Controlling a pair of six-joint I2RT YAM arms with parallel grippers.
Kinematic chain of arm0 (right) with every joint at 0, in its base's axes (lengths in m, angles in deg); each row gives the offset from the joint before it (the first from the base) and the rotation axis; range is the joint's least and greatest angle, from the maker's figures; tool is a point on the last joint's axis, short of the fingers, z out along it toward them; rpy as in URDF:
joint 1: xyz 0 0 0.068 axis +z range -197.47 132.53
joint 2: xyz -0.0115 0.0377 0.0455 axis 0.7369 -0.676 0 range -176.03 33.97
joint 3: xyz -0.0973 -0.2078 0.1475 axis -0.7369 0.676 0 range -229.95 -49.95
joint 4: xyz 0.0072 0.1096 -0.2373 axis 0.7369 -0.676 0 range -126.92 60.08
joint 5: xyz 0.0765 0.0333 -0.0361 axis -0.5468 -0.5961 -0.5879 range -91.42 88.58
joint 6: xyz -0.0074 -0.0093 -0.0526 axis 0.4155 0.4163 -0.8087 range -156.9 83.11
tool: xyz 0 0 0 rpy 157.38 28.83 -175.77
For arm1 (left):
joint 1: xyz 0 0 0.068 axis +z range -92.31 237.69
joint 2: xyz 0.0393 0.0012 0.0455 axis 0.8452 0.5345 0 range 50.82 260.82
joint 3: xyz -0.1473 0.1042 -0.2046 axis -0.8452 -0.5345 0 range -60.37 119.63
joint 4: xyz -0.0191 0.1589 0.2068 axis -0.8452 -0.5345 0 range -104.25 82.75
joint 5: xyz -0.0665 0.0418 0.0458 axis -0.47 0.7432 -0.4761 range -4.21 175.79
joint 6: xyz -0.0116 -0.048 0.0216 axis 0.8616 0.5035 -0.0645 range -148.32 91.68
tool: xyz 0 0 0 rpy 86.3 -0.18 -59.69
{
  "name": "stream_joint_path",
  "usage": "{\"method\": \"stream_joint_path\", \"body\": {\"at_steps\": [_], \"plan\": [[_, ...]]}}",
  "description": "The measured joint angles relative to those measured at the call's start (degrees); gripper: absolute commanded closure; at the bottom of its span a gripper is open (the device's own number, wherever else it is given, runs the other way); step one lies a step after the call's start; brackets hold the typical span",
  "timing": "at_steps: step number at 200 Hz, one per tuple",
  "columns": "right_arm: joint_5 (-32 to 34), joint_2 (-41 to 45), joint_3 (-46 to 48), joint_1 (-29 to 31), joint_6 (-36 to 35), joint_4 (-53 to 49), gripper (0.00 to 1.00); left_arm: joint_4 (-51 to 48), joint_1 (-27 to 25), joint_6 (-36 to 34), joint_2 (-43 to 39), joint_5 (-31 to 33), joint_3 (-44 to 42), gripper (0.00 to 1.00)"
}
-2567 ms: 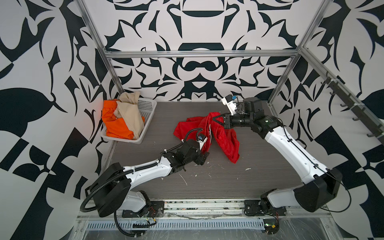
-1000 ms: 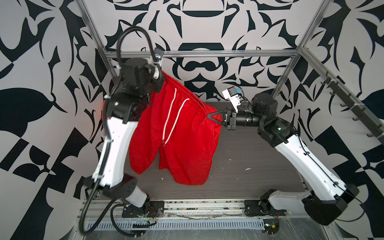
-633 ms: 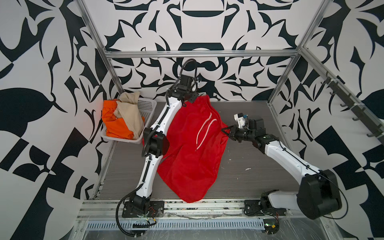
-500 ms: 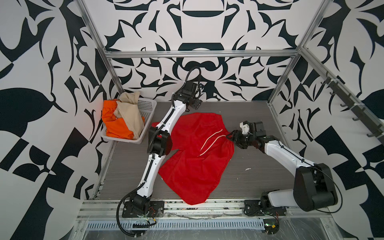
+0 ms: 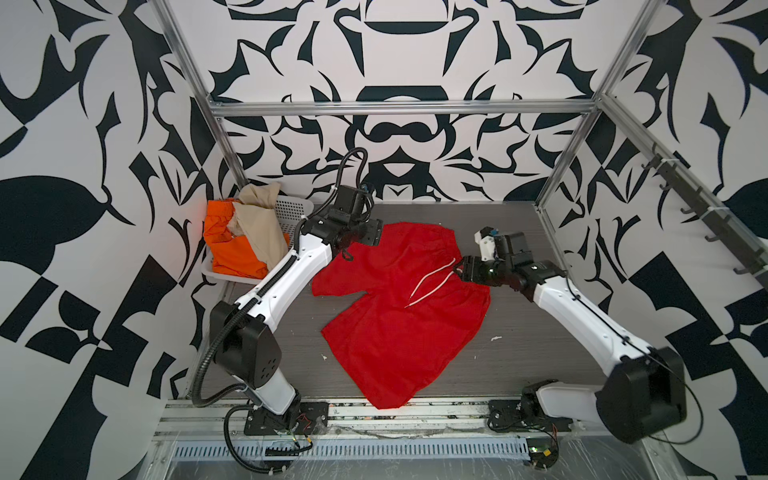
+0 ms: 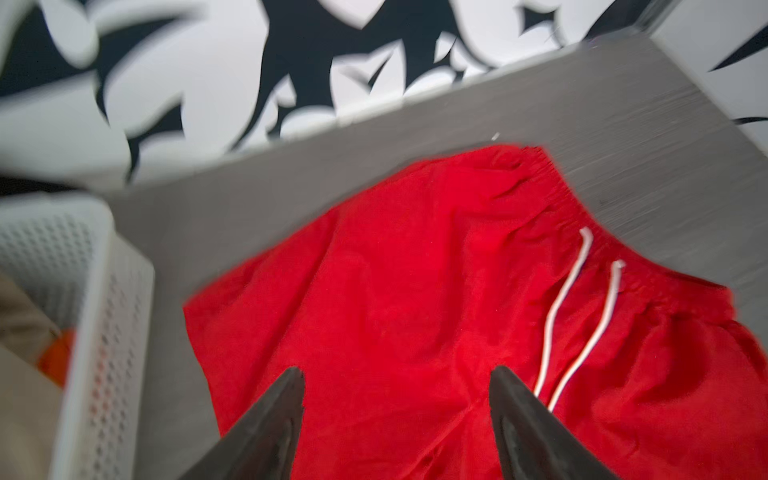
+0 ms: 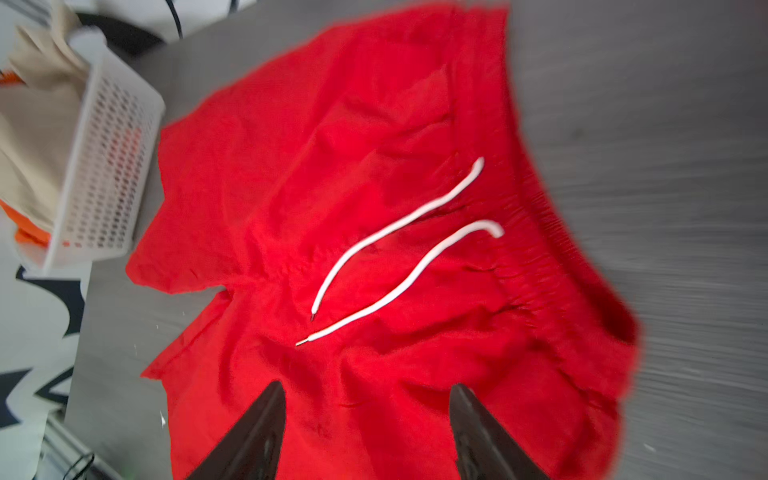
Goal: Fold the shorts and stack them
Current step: 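Lay the shorts flat on the table with both grippers and release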
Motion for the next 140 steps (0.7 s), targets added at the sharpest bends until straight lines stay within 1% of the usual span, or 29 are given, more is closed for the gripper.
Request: {"method": "stream_joint_path", "body": {"at_steps": [17,33,55,69,86,112,128,140], "plan": [[-1.18,-4.90,2.47,-0.07,0.66,1.79,0.35,0.13,3.08,3.58,5.73,-1.09,-1.64,0.32],[-1.38,-7.69,4.90,-0.15,1.14,2.08,0.35,0.22,5.77,6.08,11.82,-1.77,-2.03,0.32],[-1.07,-7.93,7.91,-0.17,1.53,2.08,0.35,0.24,8.63,8.61,18.05,-2.82,-1.57,0.32],[-0.50,-7.23,9.55,-0.17,1.77,2.14,0.35,-0.04,9.66,9.75,21.68,-3.48,0.66,0.33],[0.28,-6.03,11.78,-0.17,2.34,2.10,0.35,-0.46,10.08,10.64,26.75,-4.33,5.75,0.33],[1.05,-3.80,15.89,-0.17,3.56,1.95,0.35,-1.81,10.10,11.39,34.47,-5.42,16.02,0.33],[0.94,-2.05,18.60,0.04,5.20,2.10,0.35,-2.99,10.10,11.58,39.60,-6.05,24.15,0.32],[0.92,-0.28,20.13,1.05,6.78,2.86,0.35,-4.39,10.10,11.63,44.26,-6.71,32.00,0.32]]}}
